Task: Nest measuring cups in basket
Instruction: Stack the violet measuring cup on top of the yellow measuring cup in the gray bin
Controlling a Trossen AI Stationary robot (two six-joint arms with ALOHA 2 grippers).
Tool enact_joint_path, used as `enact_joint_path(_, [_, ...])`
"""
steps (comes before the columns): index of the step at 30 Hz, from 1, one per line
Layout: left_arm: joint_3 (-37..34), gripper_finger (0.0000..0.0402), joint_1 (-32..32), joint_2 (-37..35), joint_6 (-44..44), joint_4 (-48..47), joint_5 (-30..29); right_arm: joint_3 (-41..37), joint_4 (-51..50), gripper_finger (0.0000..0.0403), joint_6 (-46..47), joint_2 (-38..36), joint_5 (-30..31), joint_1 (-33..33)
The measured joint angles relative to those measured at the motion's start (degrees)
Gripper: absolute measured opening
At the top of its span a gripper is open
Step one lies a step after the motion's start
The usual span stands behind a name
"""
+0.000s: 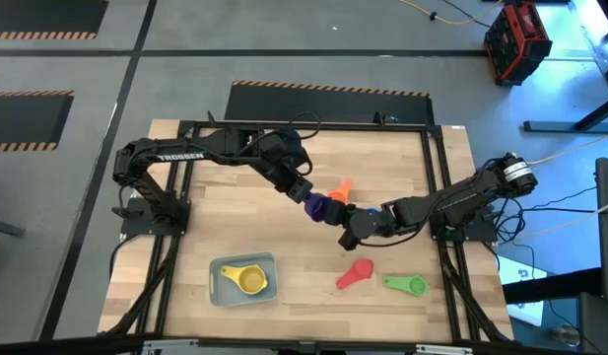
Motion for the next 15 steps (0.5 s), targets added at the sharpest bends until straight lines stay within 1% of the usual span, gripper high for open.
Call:
enact_joint_path(8, [0.0,0.0002,0.0,0.0,0.0,-0.1,0.1,0.0,0.0,0.0068,0.2,0.0,-0.1,0.0])
enact_joint_path(11, [0.0,0.0002,0.0,0.0,0.0,-0.2,0.2,0.0,0.1,0.0069,1.7,0.0,-1.2,0.0])
enact_joint_path(15, [0.0,0.0002,0.0,0.0,-0.1,-0.3,0.5,0.0,0.3,0.0083,3.8,0.0,-2.2,0.0])
